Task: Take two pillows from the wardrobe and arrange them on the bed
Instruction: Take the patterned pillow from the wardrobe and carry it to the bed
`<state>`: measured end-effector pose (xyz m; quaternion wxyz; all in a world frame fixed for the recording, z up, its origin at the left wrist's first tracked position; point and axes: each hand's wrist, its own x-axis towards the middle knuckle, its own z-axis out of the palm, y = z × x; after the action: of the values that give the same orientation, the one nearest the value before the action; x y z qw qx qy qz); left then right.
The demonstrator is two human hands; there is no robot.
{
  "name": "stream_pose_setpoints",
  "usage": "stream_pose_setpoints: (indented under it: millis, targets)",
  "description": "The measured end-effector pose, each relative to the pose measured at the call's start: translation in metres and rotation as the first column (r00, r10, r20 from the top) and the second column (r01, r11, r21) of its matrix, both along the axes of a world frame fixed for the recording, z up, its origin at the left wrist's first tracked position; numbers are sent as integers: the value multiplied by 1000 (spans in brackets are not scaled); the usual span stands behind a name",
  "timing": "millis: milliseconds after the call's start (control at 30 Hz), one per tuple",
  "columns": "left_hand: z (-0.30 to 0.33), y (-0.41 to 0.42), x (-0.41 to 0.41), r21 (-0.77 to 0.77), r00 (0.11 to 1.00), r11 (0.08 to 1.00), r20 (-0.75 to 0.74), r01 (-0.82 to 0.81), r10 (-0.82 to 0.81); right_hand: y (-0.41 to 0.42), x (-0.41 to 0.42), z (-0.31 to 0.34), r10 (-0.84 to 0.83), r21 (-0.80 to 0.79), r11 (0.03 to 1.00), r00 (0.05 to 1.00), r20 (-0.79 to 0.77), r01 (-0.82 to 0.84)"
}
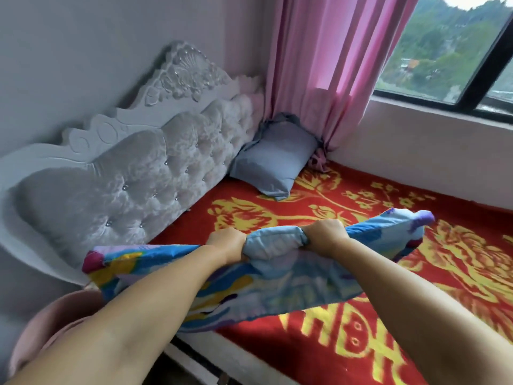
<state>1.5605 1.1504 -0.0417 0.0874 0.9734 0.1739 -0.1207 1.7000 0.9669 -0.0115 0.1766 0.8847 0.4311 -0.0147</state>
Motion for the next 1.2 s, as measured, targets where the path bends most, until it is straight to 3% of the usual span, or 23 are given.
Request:
stream_pose_setpoints:
  millis: [267,433,567,733,833,967,1100,1200]
  targets:
    - [-5,103,56,6,971,973,64,-231,230,149,99,-2,251,21,968,967,31,-252]
    - [-4,170,96,59,968,978,165,-203,191,232,151,-5,288,57,954,951,114,-296]
    - [-14,206,144,74,976,992,199,-100,83,274,196,-23,160,34,985,975,155,-167]
    - [-70,215,200,-95,992,994,119,57,-45,286,230,-83,-186,41,982,982,-25,187]
    - [-122,191,212,-201,990,970,41,140,-134,263,227,-140,-406,62,901,885,-228,429]
    - [-187,130,194,-341,955,901,-29,268,-295,190,193,-217,-617,41,728,681,-395,684]
    - [-256,88,183,-411,913,849,-85,332,-399,132,158,-298,-652,49,613,540,-533,789]
    - [-299,70,180,-483,849,801,-192,355,-492,122,137,-353,-615,43,456,350,-707,889]
